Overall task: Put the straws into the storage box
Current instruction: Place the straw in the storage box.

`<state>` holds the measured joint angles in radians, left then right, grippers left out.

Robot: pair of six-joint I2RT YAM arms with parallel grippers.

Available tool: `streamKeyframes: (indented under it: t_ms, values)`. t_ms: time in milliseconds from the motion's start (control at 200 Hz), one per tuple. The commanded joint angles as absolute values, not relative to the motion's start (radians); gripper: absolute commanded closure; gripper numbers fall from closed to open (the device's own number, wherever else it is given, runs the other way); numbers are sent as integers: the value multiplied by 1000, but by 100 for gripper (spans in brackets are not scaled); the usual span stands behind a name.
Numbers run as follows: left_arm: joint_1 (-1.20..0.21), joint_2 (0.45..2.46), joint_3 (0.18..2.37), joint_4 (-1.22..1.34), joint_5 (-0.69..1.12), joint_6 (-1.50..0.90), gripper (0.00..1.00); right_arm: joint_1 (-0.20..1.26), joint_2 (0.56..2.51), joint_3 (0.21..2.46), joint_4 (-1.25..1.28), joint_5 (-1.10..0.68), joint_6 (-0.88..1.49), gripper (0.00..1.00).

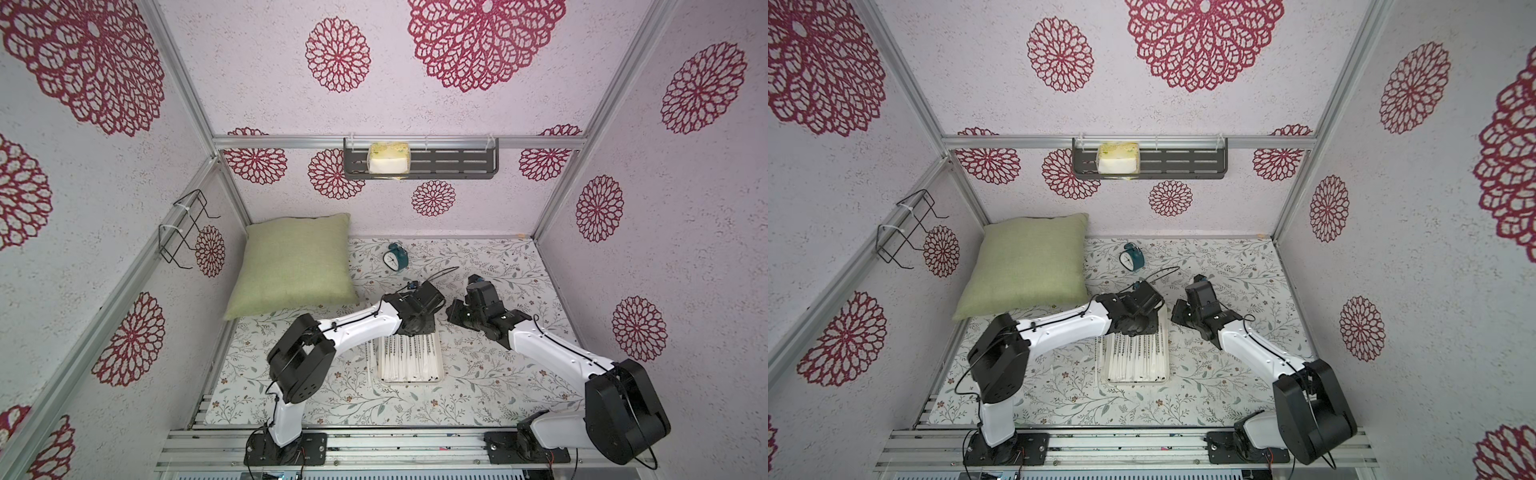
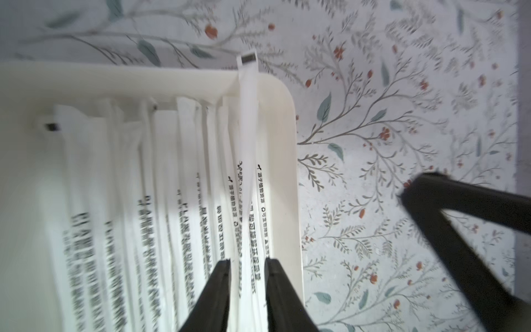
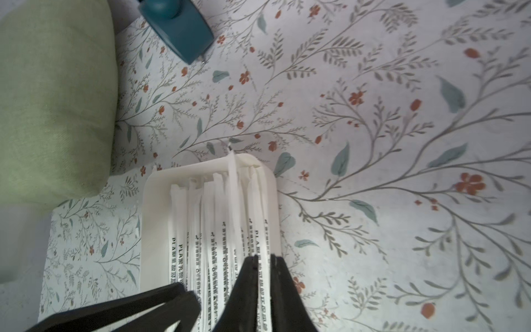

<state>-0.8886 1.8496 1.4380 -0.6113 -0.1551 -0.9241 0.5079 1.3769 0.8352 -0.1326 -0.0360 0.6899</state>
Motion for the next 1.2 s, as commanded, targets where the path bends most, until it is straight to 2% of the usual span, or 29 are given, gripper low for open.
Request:
streamKeyframes:
  t_ms: [0, 70, 335, 505, 655, 1046, 1196]
  values:
    - [-819, 1667, 1341, -679, -275, -871, 71, 568, 1423, 908, -125, 30, 684, 83]
    - [-774, 1562, 1245, -672, -301, -835, 68, 592, 1472, 940, -128, 58, 683, 80]
    - [-628, 1332, 991, -632, -275, -798, 64, 633, 1648, 1039, -121, 91, 667, 81]
    - [-614, 1313, 939, -586, -248, -805, 64, 655, 1741, 1078, -140, 130, 676, 84]
    - [-614, 1317, 933, -575, -235, -800, 64, 672, 1785, 1099, -164, 183, 684, 93]
    - [-595, 1293, 890, -568, -233, -799, 64, 672, 1882, 1117, -179, 159, 670, 92]
    - [-591, 1270, 883, -579, -243, -802, 63, 675, 1832, 1110, -176, 138, 668, 92]
